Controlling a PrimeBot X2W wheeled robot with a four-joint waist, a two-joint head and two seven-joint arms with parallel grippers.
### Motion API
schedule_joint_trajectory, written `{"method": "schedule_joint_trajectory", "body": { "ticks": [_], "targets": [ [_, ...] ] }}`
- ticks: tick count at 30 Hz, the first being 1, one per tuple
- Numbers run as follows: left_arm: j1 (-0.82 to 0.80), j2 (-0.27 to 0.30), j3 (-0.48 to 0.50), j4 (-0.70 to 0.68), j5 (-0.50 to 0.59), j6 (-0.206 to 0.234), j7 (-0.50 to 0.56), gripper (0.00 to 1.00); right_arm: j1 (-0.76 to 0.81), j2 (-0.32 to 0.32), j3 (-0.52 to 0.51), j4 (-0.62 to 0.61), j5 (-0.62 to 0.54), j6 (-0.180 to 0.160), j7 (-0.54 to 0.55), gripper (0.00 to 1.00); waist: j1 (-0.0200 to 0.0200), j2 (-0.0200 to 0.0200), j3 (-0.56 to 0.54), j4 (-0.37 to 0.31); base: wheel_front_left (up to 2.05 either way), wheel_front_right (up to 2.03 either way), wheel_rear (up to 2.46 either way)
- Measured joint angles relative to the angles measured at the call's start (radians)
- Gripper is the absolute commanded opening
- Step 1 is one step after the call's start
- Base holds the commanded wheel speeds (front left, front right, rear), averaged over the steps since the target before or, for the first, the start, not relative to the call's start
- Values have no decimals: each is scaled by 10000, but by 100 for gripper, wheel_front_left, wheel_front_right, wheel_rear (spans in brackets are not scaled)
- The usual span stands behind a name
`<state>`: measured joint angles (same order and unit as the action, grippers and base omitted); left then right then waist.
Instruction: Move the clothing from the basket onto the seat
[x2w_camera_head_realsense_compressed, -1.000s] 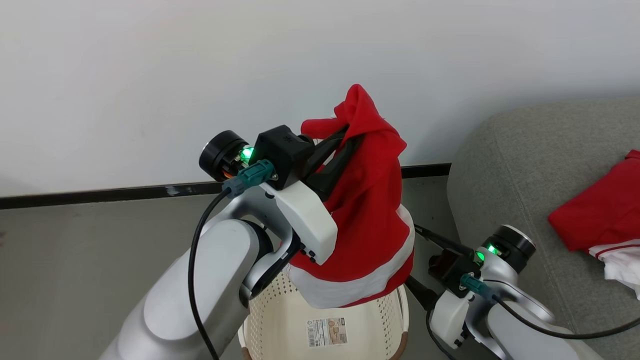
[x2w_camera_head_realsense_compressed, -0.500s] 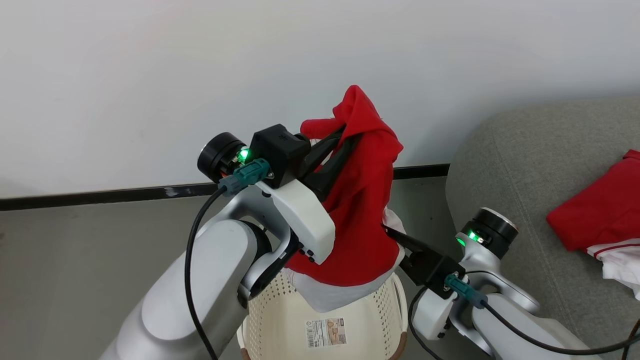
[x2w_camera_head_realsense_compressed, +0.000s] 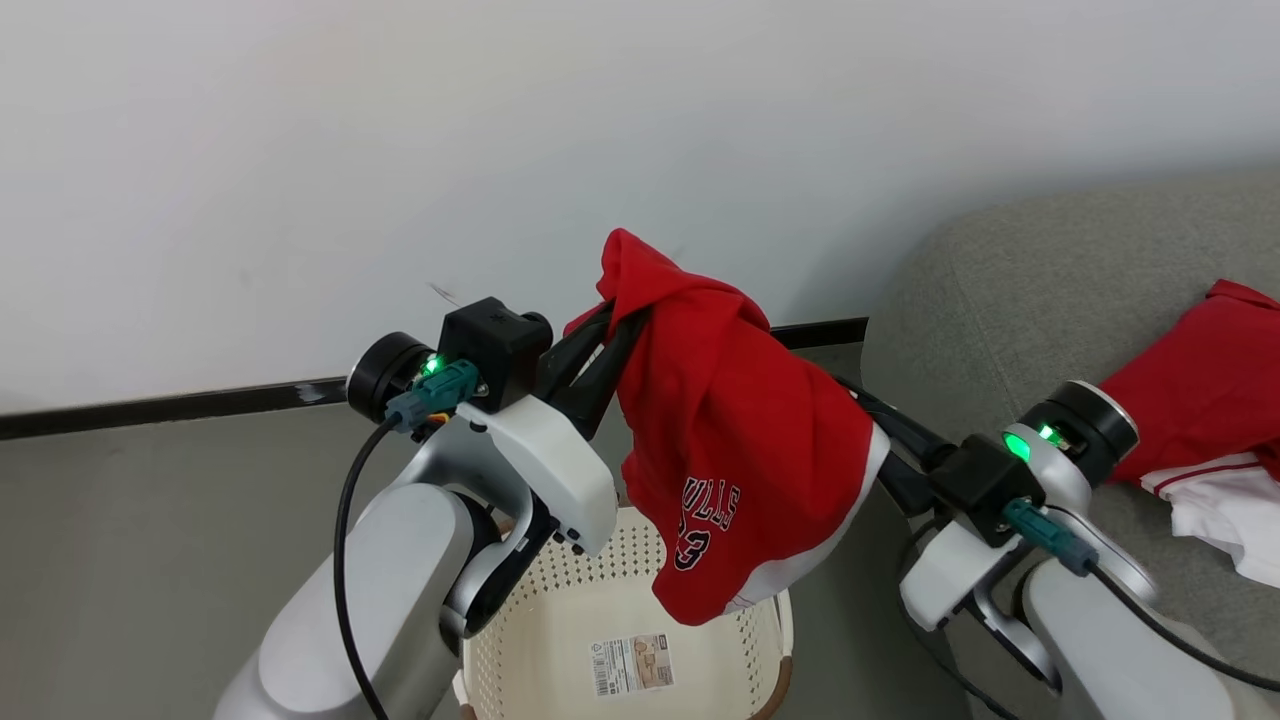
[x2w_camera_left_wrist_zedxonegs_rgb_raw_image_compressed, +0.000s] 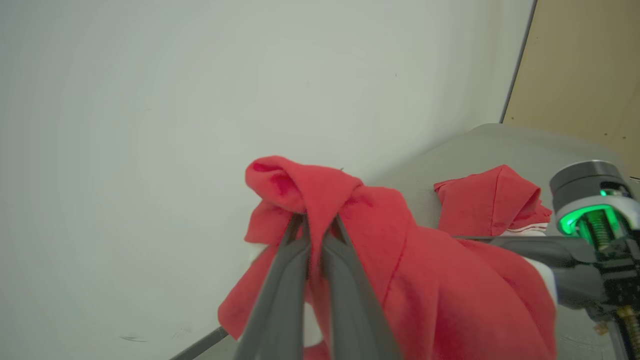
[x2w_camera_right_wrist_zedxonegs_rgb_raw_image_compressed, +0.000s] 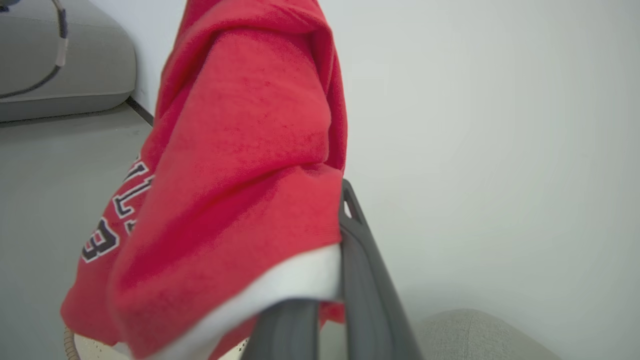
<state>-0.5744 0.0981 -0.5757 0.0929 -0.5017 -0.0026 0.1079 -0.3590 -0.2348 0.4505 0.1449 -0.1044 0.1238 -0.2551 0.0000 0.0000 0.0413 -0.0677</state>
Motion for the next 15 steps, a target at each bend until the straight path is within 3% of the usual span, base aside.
{"method": "schedule_joint_trajectory", "body": {
  "ticks": [2,3,4,5,6,15],
  "targets": [
    [129,6,36,84,-2,0,-136,6,129,-59,-297,-125,171,0,0,0,0,0,3,-87,0,0,0],
    [178,13,48,132,-2,0,-190,33,139,-111,-435,-198,245,0,0,0,0,0,4,-132,0,0,0],
    [219,19,69,184,-4,0,-257,49,139,-178,-587,-301,295,0,-2,0,0,0,3,-180,0,0,0],
    [269,35,84,224,-6,0,-318,87,138,-245,-757,-420,343,0,-2,0,0,0,1,-227,0,0,0],
    [318,48,84,263,-13,0,-372,100,136,-311,-932,-525,341,0,-2,0,0,0,-3,-275,0,0,0],
    [472,61,82,449,-81,-159,-957,100,124,-740,-2631,-1691,548,0,0,0,0,0,-79,-778,0,0,0]
  ]
}}
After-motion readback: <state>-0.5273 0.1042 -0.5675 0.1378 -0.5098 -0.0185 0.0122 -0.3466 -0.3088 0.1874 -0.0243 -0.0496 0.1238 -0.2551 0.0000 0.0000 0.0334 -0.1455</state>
